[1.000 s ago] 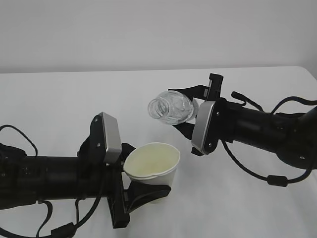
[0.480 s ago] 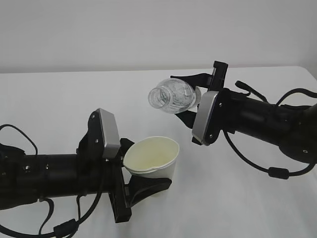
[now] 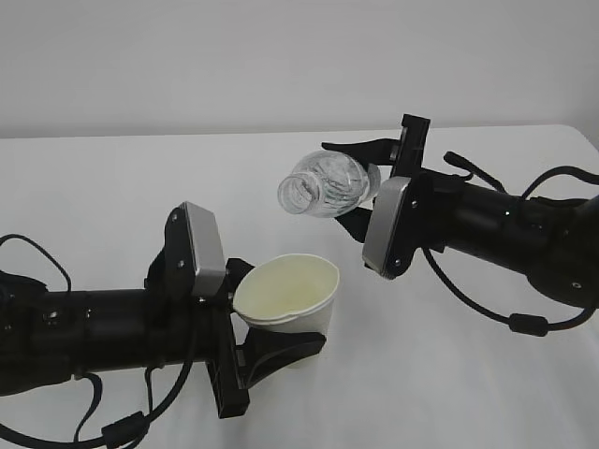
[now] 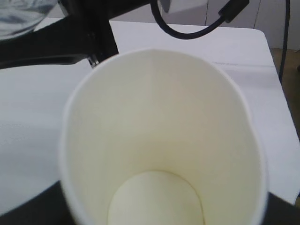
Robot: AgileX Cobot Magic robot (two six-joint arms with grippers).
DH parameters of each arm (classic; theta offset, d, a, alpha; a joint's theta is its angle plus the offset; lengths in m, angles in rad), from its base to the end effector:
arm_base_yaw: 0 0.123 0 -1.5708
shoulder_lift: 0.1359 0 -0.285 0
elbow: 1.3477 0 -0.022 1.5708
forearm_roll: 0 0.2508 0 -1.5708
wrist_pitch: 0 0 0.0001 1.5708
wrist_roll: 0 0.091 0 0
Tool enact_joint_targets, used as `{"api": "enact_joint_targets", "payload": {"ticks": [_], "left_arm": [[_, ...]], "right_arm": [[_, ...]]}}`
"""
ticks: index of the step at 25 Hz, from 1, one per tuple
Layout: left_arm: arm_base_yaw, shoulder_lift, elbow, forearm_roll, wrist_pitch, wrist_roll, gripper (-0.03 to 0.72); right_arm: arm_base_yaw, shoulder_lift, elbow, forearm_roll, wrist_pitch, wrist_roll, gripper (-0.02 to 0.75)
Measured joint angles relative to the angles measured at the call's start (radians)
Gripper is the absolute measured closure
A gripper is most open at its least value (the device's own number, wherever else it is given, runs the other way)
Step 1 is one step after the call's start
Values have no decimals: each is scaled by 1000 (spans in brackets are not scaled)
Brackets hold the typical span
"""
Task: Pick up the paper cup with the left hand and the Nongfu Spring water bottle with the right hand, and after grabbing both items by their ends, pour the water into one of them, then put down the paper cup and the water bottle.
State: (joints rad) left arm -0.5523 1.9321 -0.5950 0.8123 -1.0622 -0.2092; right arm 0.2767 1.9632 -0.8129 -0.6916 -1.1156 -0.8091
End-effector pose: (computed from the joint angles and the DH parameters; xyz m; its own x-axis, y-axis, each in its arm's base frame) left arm 0.2267 -0.2074 0.1175 -0.0506 0.2695 -0.9617 0.9576 0.2864 0.0299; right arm 0.3314 0.1483 0.1562 0.6865 -0.5856 -0.4309 -0.3618 0.2389 -0.9011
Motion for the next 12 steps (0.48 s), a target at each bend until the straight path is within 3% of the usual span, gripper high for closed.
{"api": "enact_joint_targets", "payload": {"ticks": [12], "left_arm": [[0,0,0,0,12,1,241]], "right_arm": [[0,-15,-5,3,0,-48,281]]}}
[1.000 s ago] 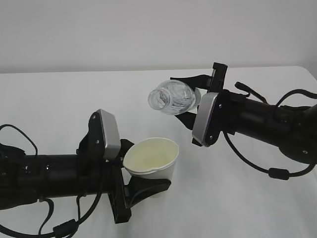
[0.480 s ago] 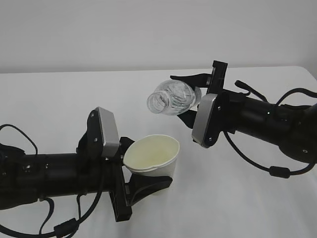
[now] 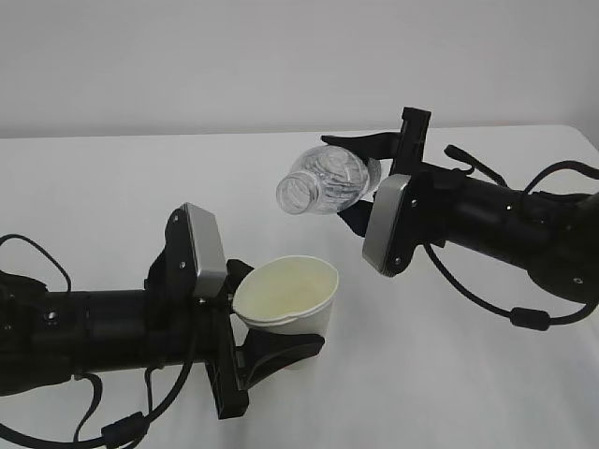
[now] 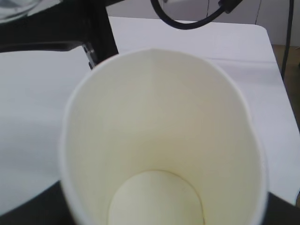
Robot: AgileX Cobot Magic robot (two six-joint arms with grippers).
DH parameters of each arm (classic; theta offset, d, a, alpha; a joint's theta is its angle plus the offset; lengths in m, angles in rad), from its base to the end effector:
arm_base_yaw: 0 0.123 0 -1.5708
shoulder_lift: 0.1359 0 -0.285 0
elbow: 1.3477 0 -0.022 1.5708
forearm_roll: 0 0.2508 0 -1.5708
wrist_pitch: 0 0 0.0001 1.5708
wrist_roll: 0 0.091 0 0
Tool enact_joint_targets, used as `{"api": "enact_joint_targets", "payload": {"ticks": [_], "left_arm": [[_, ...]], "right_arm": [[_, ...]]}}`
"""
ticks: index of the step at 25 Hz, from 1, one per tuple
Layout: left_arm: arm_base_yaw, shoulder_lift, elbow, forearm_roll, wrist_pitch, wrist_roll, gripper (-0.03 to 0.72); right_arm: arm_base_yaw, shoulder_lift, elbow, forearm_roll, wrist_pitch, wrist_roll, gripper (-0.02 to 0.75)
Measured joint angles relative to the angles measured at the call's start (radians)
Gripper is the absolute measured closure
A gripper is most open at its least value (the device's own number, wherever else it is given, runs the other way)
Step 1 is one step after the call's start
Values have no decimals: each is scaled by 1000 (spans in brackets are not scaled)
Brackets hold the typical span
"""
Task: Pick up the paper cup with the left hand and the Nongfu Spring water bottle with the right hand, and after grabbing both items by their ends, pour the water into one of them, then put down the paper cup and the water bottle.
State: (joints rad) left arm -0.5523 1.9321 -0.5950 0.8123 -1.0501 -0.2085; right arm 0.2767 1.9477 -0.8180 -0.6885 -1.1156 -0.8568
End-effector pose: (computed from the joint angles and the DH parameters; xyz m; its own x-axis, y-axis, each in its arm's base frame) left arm 0.2268 -0.2070 0.1165 -0.0533 0.2806 -0.9583 0.9570 0.2885 0.0313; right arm 0.3321 0.1483 0.1630 0.7088 -0.5955 -0.3780 -0.3102 0.2181 -0.9253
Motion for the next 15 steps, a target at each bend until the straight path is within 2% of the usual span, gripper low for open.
{"api": "enact_joint_targets", "payload": {"ticks": [15], "left_arm": [[0,0,0,-2,17,0,242]], "right_arm": [[0,-4,0,4,0,-104,281]]}}
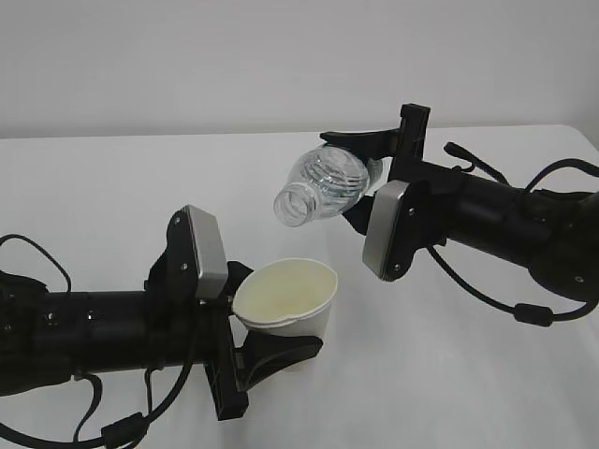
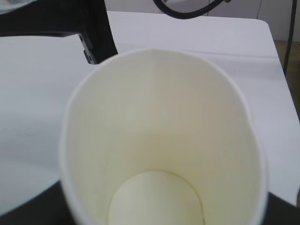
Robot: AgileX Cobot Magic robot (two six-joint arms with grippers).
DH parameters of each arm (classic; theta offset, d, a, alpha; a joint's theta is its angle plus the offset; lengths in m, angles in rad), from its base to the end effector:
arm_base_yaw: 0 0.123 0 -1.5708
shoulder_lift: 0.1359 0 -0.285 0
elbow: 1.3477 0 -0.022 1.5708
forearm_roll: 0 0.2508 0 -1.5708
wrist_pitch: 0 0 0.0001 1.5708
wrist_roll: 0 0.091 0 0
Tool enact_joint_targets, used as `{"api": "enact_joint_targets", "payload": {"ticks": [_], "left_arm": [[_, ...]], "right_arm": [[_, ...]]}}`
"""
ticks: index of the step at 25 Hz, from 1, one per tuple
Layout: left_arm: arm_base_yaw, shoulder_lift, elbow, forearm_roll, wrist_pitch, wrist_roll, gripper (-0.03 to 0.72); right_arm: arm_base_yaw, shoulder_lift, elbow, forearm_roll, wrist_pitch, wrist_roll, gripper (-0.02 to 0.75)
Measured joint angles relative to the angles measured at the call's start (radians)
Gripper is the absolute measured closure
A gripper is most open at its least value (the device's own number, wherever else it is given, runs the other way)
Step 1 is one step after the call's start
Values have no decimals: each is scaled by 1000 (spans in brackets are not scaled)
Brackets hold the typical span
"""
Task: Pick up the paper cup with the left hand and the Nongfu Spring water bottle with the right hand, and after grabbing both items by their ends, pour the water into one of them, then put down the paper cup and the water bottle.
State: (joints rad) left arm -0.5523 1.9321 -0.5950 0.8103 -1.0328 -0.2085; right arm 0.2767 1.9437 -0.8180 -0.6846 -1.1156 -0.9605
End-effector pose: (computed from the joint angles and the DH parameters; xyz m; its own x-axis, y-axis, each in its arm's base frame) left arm 0.2272 -0.2065 0.1151 -0.0590 0.2954 -0.9535 0.9554 0.2936 0.0318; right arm 0.3321 0.1480 0.1645 0.7360 -0.6166 -0.2796 -0.2314 0.1590 -0.9598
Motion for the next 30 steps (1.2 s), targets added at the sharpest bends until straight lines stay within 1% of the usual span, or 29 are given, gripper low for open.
{"api": "enact_joint_targets", "payload": {"ticks": [5,12,30], "left_arm": [[0,0,0,-25,0,4,242],[0,0,0,-33,0,15,242],[0,0,0,-33,0,16,244]], "right_arm": [[0,0,0,0,0,-27,281],[0,0,0,0,0,-63,281],[0,0,0,0,0,-149,281]]}}
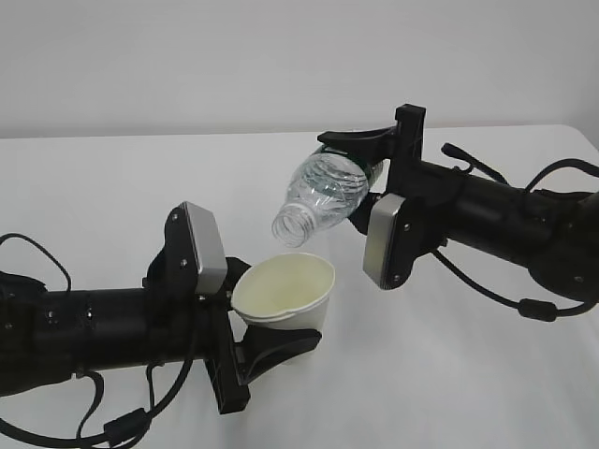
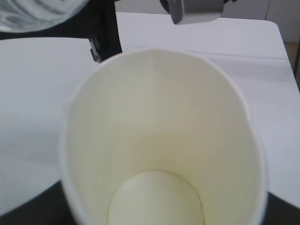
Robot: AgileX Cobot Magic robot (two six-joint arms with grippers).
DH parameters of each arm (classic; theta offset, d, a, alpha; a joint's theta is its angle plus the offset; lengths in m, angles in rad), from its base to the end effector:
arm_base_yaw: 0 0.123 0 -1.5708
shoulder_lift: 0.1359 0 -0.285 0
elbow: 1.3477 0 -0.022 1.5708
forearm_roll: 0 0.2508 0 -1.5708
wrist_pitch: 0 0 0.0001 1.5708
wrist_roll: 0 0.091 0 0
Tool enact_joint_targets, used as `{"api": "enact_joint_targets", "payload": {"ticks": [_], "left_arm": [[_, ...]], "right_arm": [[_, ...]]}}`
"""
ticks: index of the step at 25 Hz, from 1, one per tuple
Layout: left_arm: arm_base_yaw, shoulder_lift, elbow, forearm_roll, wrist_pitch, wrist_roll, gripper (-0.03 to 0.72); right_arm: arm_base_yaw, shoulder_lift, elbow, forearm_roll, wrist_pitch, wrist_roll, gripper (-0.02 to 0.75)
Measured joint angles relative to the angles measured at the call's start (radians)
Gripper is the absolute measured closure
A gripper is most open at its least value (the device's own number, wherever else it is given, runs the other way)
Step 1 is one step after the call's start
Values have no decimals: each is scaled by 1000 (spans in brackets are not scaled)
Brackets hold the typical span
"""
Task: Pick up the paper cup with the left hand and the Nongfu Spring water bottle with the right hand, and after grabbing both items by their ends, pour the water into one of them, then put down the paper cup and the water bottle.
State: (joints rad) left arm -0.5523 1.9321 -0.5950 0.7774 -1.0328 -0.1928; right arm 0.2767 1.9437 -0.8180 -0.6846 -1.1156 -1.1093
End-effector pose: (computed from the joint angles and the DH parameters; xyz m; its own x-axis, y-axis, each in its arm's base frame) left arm 0.2296 -0.2059 0.1157 -0.0584 0.2900 -0.9553 0.9469 0.3190 0.0389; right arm 0.3321 0.1480 0.1645 0.7622 -0.6333 -0.1342 -0.1198 0.0658 -0.9906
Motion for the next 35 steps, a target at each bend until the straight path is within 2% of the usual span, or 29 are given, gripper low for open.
{"api": "enact_joint_targets", "payload": {"ticks": [17,35], "left_arm": [[0,0,0,54,0,0,244],[0,0,0,60,0,0,251]], "right_arm": [[0,0,0,0,0,-38,281],[0,0,0,0,0,-70,281]]}}
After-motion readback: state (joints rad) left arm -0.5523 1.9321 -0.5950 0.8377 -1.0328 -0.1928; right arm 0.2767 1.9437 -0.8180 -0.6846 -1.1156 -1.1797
